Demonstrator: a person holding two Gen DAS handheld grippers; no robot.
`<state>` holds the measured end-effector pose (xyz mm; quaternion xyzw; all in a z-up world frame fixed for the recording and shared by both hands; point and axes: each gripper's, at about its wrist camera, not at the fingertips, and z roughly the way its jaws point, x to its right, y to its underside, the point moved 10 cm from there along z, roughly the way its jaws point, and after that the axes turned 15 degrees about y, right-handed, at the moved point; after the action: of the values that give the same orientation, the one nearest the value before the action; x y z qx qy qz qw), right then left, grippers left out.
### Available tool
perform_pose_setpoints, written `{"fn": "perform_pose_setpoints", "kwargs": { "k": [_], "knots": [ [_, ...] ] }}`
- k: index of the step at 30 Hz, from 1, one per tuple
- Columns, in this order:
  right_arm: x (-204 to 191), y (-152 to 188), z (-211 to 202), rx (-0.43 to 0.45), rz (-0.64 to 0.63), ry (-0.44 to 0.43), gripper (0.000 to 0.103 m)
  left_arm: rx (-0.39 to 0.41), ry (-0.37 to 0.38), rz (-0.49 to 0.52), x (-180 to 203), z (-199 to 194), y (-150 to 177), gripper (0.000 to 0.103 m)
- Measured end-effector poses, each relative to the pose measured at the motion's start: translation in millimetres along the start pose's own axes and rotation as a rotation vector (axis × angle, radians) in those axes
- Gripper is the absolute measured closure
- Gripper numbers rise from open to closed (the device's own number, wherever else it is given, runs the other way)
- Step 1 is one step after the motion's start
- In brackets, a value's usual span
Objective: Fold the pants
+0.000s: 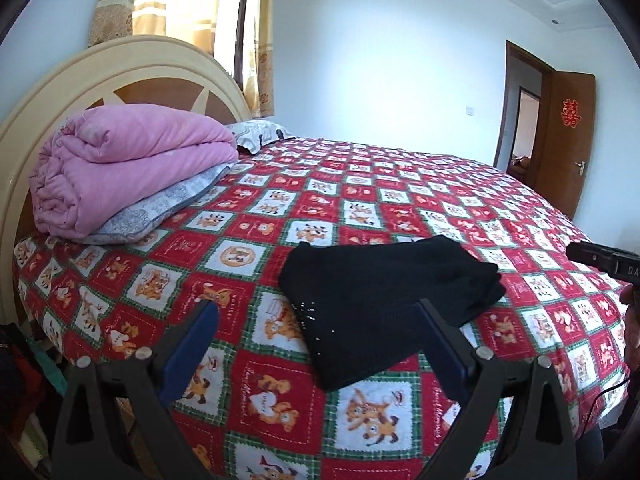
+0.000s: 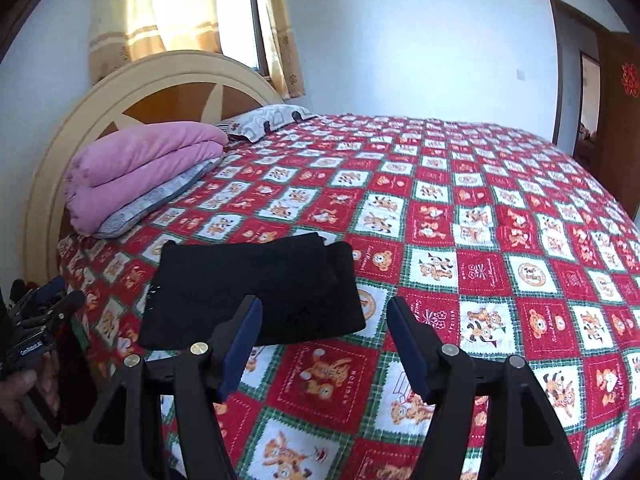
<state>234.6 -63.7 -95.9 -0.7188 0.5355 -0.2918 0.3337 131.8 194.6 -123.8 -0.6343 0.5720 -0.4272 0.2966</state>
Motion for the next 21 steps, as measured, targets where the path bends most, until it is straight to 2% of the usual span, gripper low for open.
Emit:
{"fn": "perform_pose_setpoints", "kwargs": {
  "k": [10,21],
  "knots": [
    [-10,5,-40,0.046,-0.013,0.001,0.035,0.027,0.029,-0.006,13,-8,-6,0.003],
    [-9,3,-64,0.083,-0.011,0.012,0.034,0.044,0.046,0.002,21,-15,-12,0.003]
  ]
}}
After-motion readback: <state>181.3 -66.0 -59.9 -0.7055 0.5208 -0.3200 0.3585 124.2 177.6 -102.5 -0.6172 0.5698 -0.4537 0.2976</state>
